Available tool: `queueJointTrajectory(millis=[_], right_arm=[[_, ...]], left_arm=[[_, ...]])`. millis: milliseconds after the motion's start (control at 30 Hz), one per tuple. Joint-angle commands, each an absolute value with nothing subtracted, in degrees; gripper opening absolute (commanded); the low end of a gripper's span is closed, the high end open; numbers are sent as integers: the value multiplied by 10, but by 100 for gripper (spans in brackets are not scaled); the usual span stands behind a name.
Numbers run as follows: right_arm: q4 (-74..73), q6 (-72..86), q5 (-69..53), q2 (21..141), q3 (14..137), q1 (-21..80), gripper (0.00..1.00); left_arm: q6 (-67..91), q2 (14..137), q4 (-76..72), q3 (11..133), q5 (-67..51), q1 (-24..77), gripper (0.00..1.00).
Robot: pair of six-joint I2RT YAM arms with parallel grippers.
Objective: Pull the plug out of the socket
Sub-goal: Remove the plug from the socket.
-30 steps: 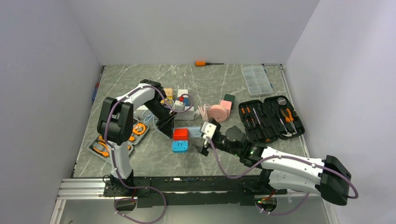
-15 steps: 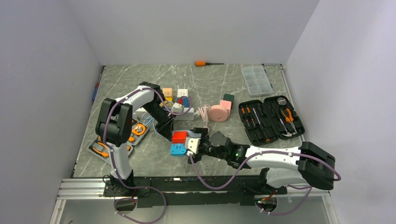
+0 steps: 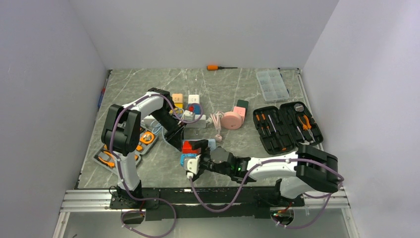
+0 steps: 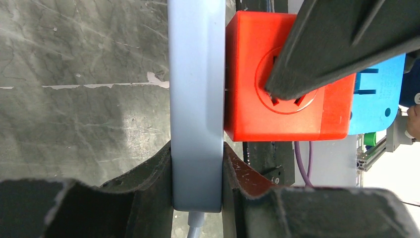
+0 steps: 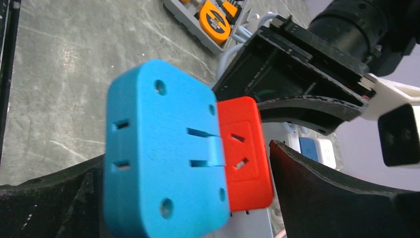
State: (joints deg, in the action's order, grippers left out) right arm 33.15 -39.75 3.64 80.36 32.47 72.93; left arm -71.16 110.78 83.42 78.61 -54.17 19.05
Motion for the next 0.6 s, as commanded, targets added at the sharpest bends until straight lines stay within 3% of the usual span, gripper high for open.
queueJointTrajectory(millis=[0, 67, 133, 267, 333, 367, 567], right_arm=[[387, -447, 62, 827, 347, 745, 94], [387, -460, 72, 834, 350, 747, 84], [391, -467, 82, 834, 350, 748, 69], [389, -465, 91, 825, 354, 750, 33], [365, -462, 90, 824, 363, 753, 7], [355, -461, 92, 826, 369, 754, 0], [375, -468, 114, 830, 360, 780, 0]], left_arm=[[-708, 1085, 904, 790, -603, 195, 0], [-708, 1086, 904, 790, -601, 196, 0], [-706, 1088, 904, 791, -599, 195, 0], [-700, 1098, 904, 797, -597, 195, 0], [-698, 1104, 903, 804, -596, 195, 0], [-693, 1108, 903, 810, -595, 195, 0], [-655, 1136, 898, 839, -583, 195, 0]])
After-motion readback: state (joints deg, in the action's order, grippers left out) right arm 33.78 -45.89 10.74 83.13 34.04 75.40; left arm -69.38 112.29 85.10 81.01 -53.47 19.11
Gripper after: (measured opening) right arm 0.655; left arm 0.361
